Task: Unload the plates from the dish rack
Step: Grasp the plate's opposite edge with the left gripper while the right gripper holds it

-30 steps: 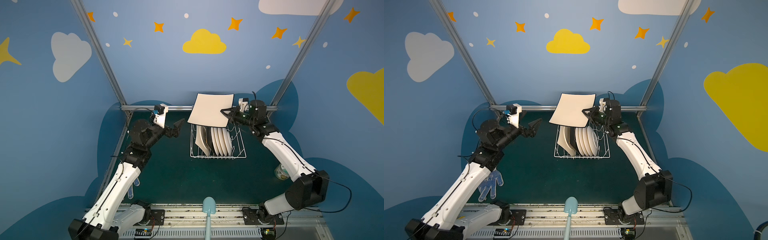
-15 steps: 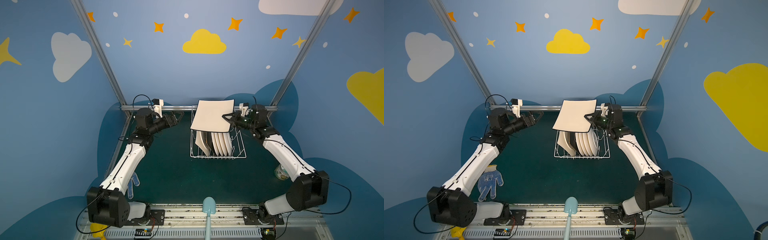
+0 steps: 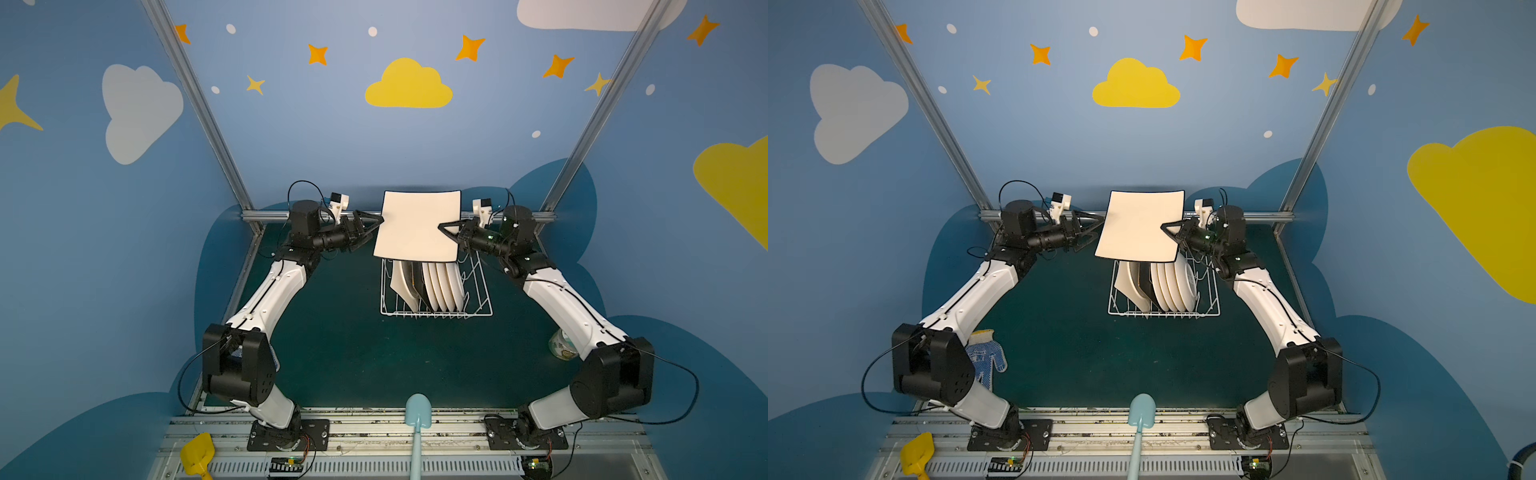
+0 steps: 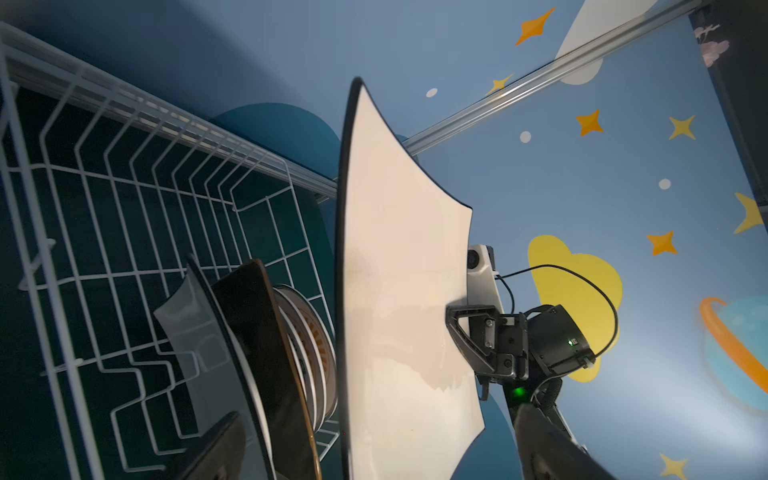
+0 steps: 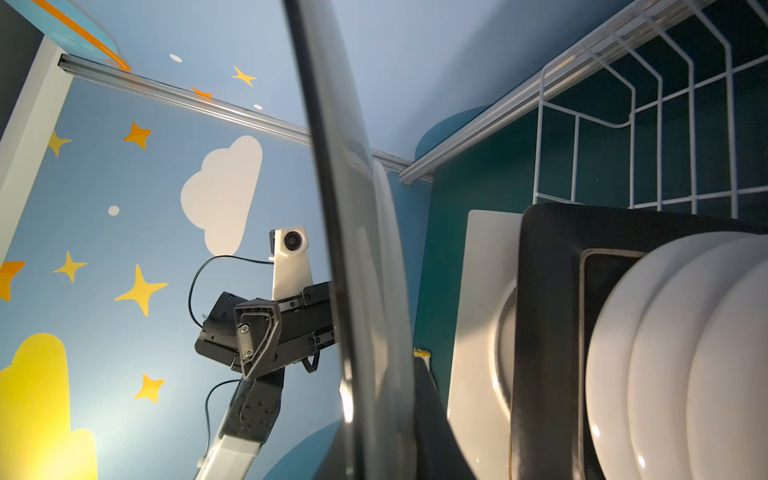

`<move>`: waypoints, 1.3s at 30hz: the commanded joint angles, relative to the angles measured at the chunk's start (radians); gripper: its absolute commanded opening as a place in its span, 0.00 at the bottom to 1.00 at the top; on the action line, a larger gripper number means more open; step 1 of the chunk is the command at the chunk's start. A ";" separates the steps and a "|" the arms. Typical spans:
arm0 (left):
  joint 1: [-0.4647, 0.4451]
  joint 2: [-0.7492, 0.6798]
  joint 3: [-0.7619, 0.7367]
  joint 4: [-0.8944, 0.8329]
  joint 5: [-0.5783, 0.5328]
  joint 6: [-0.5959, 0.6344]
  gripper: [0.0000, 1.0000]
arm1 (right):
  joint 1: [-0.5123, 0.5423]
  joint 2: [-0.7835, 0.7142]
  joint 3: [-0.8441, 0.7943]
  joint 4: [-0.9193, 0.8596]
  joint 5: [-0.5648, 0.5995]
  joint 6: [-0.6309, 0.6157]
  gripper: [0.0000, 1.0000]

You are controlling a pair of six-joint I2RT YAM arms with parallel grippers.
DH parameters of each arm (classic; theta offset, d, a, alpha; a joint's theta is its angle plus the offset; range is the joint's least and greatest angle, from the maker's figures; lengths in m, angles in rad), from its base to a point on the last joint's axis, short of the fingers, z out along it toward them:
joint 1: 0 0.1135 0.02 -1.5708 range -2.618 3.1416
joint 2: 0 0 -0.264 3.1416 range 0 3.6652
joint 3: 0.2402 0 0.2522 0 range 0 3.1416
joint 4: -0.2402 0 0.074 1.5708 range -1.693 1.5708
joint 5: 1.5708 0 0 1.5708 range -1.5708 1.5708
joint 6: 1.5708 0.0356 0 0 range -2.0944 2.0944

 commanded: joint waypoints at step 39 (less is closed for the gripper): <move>-0.070 0.065 0.049 -0.040 0.190 -0.003 0.30 | 0.027 0.104 0.063 0.323 -0.197 0.028 0.00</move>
